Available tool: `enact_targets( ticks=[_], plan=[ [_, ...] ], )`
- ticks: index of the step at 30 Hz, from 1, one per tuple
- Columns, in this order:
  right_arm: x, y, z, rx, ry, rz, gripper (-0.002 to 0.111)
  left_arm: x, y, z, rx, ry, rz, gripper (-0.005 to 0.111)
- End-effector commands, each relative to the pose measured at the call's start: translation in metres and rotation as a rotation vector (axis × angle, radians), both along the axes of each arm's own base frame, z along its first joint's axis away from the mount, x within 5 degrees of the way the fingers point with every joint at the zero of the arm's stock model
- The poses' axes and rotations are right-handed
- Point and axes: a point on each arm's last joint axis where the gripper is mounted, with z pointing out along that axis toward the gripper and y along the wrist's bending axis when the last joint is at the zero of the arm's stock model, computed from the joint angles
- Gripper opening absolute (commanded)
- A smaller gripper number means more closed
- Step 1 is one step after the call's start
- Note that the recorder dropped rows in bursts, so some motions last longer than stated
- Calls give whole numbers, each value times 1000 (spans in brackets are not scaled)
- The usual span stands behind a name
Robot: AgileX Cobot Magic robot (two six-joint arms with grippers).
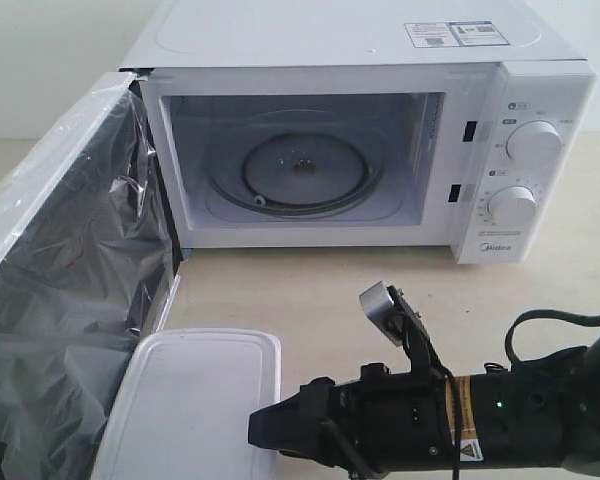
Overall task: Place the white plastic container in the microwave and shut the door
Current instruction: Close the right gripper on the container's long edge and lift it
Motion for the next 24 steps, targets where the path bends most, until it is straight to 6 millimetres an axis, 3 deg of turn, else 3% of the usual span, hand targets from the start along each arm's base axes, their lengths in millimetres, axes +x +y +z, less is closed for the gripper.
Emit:
enact_targets(
  ticks=[1, 9, 15, 24],
  plan=[
    [-1, 2, 0, 5, 5, -3, 44, 0, 0, -1, 2, -6, -3, 4],
    [0, 4, 1, 11, 16, -27, 43, 0, 0, -1, 2, -6, -3, 4],
    [-1, 4, 1, 11, 20, -25, 25, 0, 0, -1, 2, -6, -3, 4],
    [-4, 18, 1, -12, 19, -3, 30, 0, 0, -1, 2, -6, -3, 4]
  ],
)
